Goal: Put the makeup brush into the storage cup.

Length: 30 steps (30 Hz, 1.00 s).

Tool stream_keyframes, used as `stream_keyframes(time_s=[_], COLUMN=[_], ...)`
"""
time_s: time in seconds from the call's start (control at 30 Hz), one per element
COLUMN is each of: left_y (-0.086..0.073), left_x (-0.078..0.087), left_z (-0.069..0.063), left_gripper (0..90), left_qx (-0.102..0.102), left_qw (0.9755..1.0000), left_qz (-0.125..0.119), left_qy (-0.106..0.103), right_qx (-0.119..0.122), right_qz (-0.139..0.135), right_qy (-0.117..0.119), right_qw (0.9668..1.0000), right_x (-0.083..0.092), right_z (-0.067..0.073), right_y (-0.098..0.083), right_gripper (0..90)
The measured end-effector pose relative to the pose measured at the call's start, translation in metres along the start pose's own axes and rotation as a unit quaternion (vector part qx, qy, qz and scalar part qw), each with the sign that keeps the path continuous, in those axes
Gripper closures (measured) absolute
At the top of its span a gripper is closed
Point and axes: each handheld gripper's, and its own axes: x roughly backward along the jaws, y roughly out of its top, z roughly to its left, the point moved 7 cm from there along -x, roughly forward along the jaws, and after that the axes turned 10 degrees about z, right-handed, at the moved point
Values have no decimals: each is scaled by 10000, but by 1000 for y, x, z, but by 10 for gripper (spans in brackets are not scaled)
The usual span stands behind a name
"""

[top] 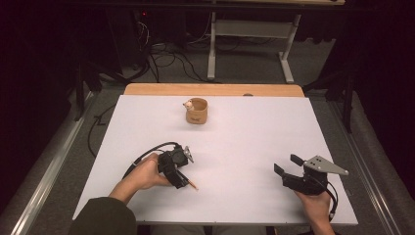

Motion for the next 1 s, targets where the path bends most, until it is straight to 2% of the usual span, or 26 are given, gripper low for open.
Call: stream_keyframes(time_s=[0.27, 0.53, 1.0], left_y=[-1, -1, -1], left_x=[1, 2, 3], left_z=[-1, -2, 0], left_gripper=[317, 390, 454], left_qx=[37, 94, 322], left_qw=[10000, 10000, 9995], left_qz=[8, 20, -56], left_qy=[14, -3, 14], right_qx=[-11, -5, 23], right_qz=[-4, -7, 25], right_qy=[-5, -4, -28], right_qw=[10000, 10000, 10000], right_x=[0, 0, 0], right_z=[0, 0, 0], right_y=[0, 0, -1], right_gripper=[286, 286, 286])
